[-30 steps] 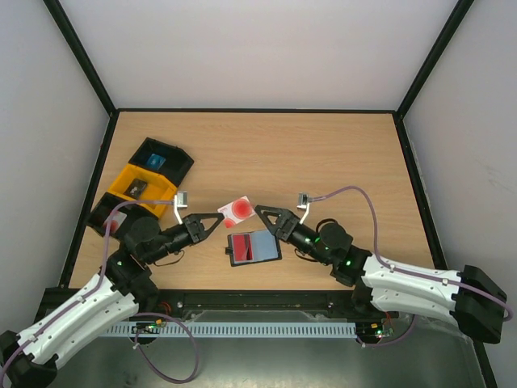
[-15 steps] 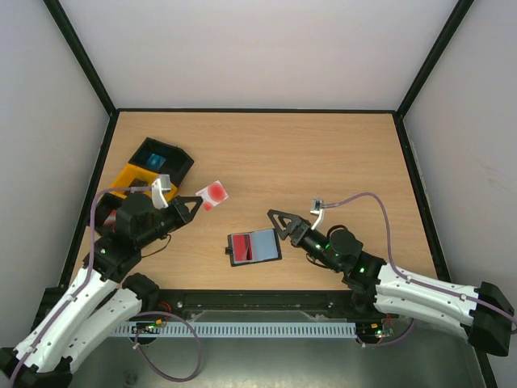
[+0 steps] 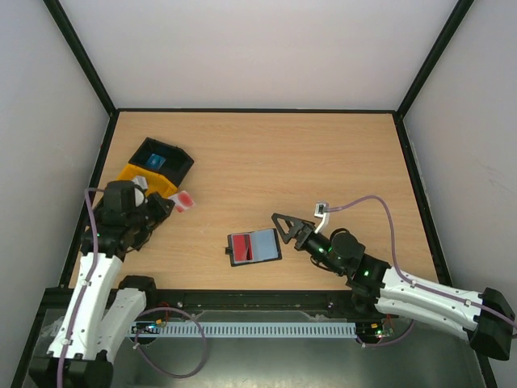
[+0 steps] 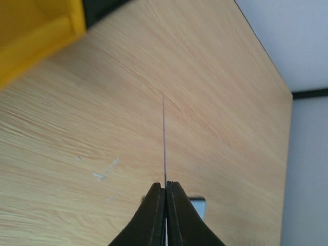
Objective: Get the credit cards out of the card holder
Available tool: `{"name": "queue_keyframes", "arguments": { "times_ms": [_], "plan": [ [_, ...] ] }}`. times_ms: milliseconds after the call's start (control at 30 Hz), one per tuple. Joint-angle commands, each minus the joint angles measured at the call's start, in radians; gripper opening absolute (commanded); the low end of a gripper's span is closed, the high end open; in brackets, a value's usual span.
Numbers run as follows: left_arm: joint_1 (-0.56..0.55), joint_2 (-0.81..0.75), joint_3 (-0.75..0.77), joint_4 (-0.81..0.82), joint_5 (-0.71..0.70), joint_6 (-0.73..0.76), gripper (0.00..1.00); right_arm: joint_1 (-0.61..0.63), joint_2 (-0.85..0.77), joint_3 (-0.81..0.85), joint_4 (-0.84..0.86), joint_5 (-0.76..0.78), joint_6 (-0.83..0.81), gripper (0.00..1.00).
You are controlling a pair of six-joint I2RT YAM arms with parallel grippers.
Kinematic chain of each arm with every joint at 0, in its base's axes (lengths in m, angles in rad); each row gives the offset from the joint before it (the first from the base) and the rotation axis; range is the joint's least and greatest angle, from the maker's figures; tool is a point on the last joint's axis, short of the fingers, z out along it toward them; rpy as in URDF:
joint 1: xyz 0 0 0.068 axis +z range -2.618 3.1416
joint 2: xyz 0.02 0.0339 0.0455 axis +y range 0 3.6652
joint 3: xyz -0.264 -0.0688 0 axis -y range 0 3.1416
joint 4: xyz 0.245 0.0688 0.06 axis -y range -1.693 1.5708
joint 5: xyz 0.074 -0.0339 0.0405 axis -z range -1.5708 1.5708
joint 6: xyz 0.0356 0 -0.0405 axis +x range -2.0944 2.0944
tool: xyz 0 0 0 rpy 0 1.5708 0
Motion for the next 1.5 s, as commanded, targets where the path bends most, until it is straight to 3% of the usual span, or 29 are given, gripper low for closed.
{"name": "queue_keyframes", "arguments": {
  "times_ms": [0,167,400,567,1000,1333,1467],
  "plan": [
    [0.155,0.020,0.108,-0.176,0.015,0.144,0.03,0.002,-0.039,-0.009,-0.030,0.021,-0.041,0.98],
    [0.331,0.058,0.156,-0.239,0.011,0.235,0.03,0.003,-0.096,-0.005,-0.085,0.035,-0.079,0.98],
    [0.478,0.127,0.186,-0.252,-0.064,0.343,0.03,0.002,-0.163,-0.005,-0.145,0.077,-0.124,0.98],
    [0.618,0.181,0.141,-0.216,0.023,0.394,0.03,0.002,-0.194,-0.001,-0.153,0.088,-0.160,0.98],
    [0.724,0.251,0.106,-0.171,-0.067,0.387,0.03,0.001,-0.172,0.034,-0.152,0.064,-0.231,0.98],
    [0.786,0.244,0.111,-0.150,-0.074,0.344,0.03,0.001,-0.186,0.054,-0.194,0.068,-0.258,0.98],
    [0.801,0.269,0.081,-0.109,-0.009,0.339,0.03,0.001,-0.198,0.054,-0.201,0.064,-0.258,0.98]
  ]
}}
